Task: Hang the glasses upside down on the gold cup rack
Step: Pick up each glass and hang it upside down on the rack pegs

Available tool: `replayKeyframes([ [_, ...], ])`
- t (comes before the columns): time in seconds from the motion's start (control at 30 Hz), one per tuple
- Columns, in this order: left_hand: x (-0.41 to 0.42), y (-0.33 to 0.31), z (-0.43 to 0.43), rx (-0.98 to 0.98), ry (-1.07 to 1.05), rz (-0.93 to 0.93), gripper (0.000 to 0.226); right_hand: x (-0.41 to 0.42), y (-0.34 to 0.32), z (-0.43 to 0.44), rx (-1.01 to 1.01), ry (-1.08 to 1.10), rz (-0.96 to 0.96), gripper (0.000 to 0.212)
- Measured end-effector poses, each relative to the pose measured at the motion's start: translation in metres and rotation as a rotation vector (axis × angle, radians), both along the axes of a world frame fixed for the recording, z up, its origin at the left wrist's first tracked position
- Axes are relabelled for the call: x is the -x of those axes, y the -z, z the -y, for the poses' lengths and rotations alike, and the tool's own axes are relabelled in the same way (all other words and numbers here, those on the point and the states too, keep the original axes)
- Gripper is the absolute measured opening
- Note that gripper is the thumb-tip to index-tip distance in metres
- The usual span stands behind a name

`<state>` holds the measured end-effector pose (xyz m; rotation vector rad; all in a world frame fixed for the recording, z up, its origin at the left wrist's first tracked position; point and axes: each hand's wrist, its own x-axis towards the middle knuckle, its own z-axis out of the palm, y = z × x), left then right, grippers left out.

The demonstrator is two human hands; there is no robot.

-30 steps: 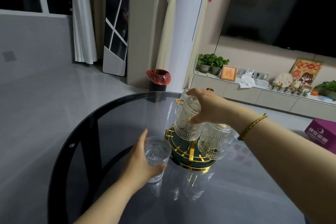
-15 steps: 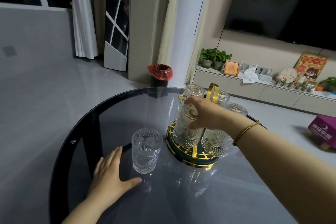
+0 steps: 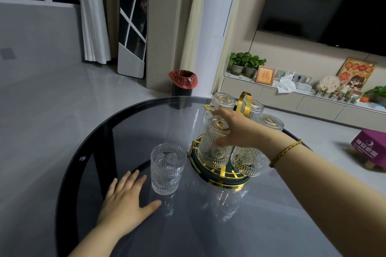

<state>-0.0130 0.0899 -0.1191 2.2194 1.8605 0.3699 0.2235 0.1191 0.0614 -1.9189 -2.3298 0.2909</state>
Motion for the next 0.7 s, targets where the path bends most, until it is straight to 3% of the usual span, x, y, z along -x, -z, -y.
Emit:
replayKeyframes([
  [0.1, 0.000, -0.001, -0.001, 0.021, -0.014, 0.045, 0.113, -0.002, -0.001, 0.007, -0.243, -0.024, -0.059, 0.058],
  [0.2, -0.001, 0.000, -0.004, 0.032, -0.038, 0.128, 0.110, -0.008, -0.003, 0.010, -0.592, 0.037, -0.154, 0.036],
  [0.27, -0.005, 0.000, -0.006, 0.024, -0.055, 0.206, 0.102, -0.016, -0.004, 0.006, -0.705, 0.176, -0.234, 0.038],
  [0.43, -0.019, -0.001, -0.013, 0.005, -0.084, 0.379, 0.111, -0.022, -0.006, -0.014, -0.443, 0.481, -0.384, 0.062],
  [0.6, -0.029, -0.003, -0.020, 0.028, -0.149, 0.570, 0.101, -0.020, 0.000, -0.021, -0.326, 0.535, -0.415, 0.035],
  [0.7, -0.035, -0.004, -0.021, 0.051, -0.137, 0.686, 0.092, -0.021, 0.000, -0.021, -0.326, 0.520, -0.405, 0.035],
])
